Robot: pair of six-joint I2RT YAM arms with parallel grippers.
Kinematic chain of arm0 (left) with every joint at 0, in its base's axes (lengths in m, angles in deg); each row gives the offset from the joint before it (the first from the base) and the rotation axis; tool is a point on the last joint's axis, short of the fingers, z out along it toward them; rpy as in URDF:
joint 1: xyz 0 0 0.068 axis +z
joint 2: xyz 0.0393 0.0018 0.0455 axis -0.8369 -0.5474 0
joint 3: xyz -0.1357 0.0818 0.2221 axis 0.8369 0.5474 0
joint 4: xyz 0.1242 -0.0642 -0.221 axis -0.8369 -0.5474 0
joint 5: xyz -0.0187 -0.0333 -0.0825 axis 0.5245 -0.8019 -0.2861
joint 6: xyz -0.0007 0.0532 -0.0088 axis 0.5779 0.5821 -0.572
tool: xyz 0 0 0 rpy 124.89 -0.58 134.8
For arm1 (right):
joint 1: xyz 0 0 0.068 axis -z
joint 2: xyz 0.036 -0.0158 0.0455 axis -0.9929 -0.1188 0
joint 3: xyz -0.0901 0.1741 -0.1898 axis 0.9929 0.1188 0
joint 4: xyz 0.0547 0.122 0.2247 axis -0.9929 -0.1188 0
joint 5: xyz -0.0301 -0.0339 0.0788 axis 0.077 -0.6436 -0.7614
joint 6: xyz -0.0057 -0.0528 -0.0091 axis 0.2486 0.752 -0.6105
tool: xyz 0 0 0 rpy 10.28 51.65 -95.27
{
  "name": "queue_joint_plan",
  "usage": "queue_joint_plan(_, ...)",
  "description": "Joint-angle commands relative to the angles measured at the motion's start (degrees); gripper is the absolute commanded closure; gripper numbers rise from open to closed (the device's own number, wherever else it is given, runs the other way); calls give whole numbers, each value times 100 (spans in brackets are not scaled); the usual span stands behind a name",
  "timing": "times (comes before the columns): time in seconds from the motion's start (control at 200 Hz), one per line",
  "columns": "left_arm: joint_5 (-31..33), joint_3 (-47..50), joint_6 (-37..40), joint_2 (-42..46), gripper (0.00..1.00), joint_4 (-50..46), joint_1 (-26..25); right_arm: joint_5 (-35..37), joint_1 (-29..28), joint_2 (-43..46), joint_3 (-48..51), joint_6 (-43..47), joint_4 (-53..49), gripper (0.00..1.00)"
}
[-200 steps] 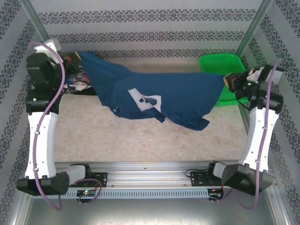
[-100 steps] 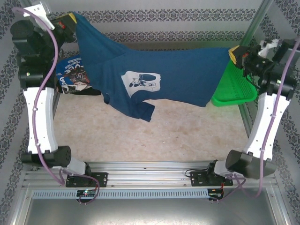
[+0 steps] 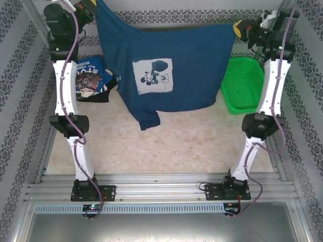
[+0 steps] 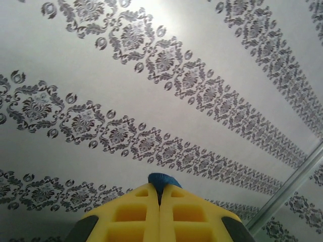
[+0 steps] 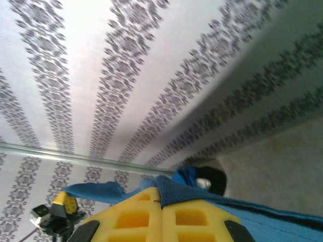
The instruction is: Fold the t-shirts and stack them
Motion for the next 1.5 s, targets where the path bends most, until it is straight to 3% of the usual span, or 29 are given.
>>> queue_joint_plan(0.0, 248, -377, 26, 283, 100, 893, -16, -179, -6, -460, -1023, -880, 945, 100)
queue_joint_plan(0.18, 430, -383, 94, 523, 100, 1295, 165, -38, 26, -286, -470, -1599, 2546, 100)
queue_joint_plan(0.355, 464, -363, 222, 743, 100, 1473, 276, -6, 307, -229, -461, -1725, 2841, 100)
queue_joint_plan(0.46, 219, -322, 315, 858, 100, 1382, 279, -241, 415, -153, -461, -1413, 2523, 100)
queue_joint_plan(0.575, -111, -271, 543, 1074, 100, 1107, 292, -277, 509, 230, -229, -146, 1168, 100)
queue_joint_plan(0.65, -480, 13, 676, 1373, 100, 600, 297, -366, 556, 730, 577, 695, 480, 100)
queue_joint_plan(0.709, -956, 789, 672, 1779, 100, 510, 275, -272, 557, 1412, 1775, 1388, 286, 100)
queue_joint_plan(0.774, -1172, 2194, 770, 2455, 100, 511, 191, -222, 634, 2273, 3773, 1514, 886, 100)
queue_joint_plan(0.894, -517, 6240, 706, 4437, 100, 2031, 51, -177, 983, 3547, 6917, 1524, 1791, 100)
queue_joint_plan(0.984, -363, 8146, 491, 5568, 100, 2115, 51, -183, 1199, 4227, 8539, 1966, 1713, 100)
queue_joint_plan(1.089, -181, 9824, 158, 6720, 100, 1578, 16, -185, 1321, 4742, 9754, 2641, 1062, 100)
queue_joint_plan(1.229, 1029, 11434, -283, 8450, 100, -241, 16, 343, 1353, 5405, 10989, 2837, 518, 100)
queue_joint_plan(1.369, 1737, 12287, -1025, 10061, 100, -1872, 16, 829, 1481, 5866, 11627, 3108, -295, 100)
queue_joint_plan(1.494, 2223, 12545, -1335, 10886, 100, -3211, 16, 1253, 1589, 6188, 12014, 3037, -657, 100)
